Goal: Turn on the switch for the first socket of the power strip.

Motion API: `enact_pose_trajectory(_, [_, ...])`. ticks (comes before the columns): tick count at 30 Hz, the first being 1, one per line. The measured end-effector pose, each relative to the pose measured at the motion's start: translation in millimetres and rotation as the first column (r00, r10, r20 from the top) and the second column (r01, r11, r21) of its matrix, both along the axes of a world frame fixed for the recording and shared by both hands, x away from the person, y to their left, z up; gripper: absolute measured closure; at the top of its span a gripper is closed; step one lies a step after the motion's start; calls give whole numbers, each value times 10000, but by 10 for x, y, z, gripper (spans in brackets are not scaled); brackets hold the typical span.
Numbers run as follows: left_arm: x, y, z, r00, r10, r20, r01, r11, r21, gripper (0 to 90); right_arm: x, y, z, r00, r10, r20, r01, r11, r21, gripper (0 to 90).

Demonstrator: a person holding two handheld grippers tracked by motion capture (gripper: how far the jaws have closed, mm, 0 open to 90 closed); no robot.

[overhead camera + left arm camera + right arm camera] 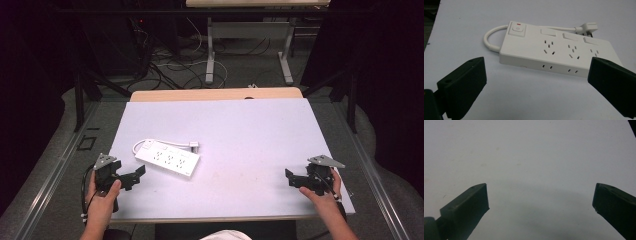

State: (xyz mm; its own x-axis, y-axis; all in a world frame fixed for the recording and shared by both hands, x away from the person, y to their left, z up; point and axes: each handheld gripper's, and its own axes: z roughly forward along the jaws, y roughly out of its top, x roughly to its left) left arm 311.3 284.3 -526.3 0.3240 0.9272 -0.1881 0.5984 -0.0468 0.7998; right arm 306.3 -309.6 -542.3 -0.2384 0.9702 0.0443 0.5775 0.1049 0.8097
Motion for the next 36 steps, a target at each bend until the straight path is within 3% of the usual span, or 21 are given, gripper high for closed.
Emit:
enact_pose_trajectory(15, [31,-27,-137,9990,-188,-405,197,9996,215,18,6,-3,-4,10000,48,17,-48,10000,-51,0])
enact_pose_trajectory(18, [33,-49,-161,9994,-164,-296,169,9997,198,18,8,-4,-8,10000,24,-18,-24,10000,-13,0])
enact_pose_trajectory(25, [39,-76,-189,9974,-370,-624,404,9977,543,19,21,9,-15,10000,-19,90,20,9999,-110,0])
enact_pose_trajectory(36, [41,-73,-197,9984,-238,-509,265,9982,531,19,13,12,-4,10000,63,7,-63,10000,-56,0])
